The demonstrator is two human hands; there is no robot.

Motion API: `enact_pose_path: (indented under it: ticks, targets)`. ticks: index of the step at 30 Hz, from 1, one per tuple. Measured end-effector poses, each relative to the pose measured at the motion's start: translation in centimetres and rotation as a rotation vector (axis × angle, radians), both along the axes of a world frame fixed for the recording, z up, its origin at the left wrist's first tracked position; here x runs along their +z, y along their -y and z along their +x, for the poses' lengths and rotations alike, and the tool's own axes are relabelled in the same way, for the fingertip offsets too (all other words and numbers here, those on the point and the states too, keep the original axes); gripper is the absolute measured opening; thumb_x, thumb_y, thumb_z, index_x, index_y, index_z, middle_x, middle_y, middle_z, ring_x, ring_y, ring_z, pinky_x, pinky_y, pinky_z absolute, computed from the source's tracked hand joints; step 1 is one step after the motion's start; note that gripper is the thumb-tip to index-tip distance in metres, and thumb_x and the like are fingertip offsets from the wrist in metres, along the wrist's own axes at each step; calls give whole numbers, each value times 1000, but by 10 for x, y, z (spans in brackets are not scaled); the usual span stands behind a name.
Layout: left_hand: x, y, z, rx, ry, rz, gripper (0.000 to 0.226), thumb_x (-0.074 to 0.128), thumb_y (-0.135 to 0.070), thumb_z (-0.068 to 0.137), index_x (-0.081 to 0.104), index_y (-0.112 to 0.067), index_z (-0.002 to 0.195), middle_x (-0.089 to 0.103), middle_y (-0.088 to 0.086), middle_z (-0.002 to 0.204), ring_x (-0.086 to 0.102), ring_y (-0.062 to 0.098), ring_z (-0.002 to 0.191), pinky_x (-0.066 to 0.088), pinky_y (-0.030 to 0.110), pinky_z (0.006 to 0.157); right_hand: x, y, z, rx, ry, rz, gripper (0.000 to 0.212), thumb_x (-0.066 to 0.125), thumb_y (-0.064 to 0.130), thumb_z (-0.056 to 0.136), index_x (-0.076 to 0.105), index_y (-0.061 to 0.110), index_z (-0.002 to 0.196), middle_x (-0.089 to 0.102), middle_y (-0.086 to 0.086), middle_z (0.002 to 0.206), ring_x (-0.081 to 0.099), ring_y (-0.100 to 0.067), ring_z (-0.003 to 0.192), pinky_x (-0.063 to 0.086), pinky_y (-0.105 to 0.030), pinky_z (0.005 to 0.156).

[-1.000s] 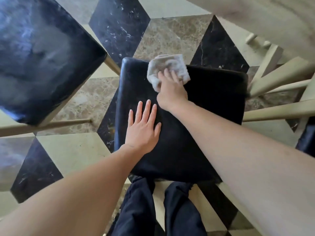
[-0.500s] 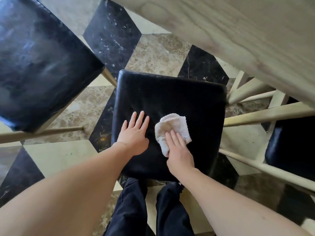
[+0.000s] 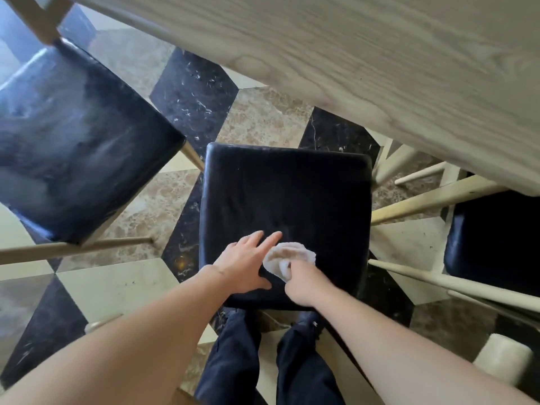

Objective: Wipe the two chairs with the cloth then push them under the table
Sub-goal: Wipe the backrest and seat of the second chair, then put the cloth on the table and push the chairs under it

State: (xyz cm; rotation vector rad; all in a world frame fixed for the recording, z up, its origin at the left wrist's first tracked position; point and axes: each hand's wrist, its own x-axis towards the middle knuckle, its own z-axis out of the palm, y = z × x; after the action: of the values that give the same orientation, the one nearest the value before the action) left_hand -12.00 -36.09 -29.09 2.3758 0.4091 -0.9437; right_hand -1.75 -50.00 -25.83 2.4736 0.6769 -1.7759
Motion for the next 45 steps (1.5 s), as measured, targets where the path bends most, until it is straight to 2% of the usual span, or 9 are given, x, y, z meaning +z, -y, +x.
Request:
enact_pose_path:
  ticks: [3,7,14,17,25,32,37,42,45]
  targets:
    - [26,-10,17,26,209,-29,55,77,-50,81,56,-33,129,61,-9,127,48,24,130,48,42,98,38,-9,31,-99,-111,154,30,53,5,73,61,28,91,69,1,85,67,-18,79,56,-33,67]
    - [85,-42,32,125,207,-101,26,78,-43,78,56,-29,81,55,-14,72,50,16,86,39,32,69,108,-10,62,-250,-100,312,46,57,12,66,58,46,96,63,14,85,66,-10,85,58,-27,71]
    - [223,-64,24,156,212,-134,32,80,-42,82,61,-16,81,62,-6,77,54,12,68,43,29,62,233,-8,50,-367,-63,535,33,66,34,67,59,46,96,68,19,89,68,-7,81,62,-31,70]
    - [267,-82,33,94,239,-69,35,74,-43,87,55,-16,76,55,-6,72,47,9,64,36,27,56,263,-27,57,-424,-123,621,39,78,34,71,60,47,104,68,-3,99,73,-20,86,61,-33,62]
    - [336,-147,48,27,406,127,15,65,-25,92,72,-19,104,63,-7,99,53,15,105,47,31,90,302,-96,89,-59,128,628,16,68,35,61,62,29,75,69,8,70,57,-5,61,53,-33,63]
    - [354,-262,72,20,549,321,17,62,-18,92,71,-18,107,69,-4,108,57,21,111,50,39,89,315,-222,110,-71,491,746,9,62,27,67,65,29,76,71,4,77,67,-24,77,56,-36,67]
    - [347,-345,113,-23,805,387,23,70,-16,89,73,-16,112,69,2,108,58,28,108,52,41,87,322,-305,135,-57,808,798,9,61,18,72,61,20,81,69,0,78,62,-29,78,37,-30,58]
    - [307,-387,133,-149,998,407,29,81,-4,74,78,-12,101,71,7,97,66,35,95,54,43,75,288,-341,133,-30,1049,840,19,64,2,72,60,16,85,66,-2,91,59,-29,97,45,-36,72]
    - [259,-395,122,-235,1016,330,37,88,1,66,82,-13,100,78,10,107,74,36,98,59,43,72,241,-336,110,-8,940,718,29,67,-2,76,67,9,102,68,-6,127,57,-24,127,44,-35,101]
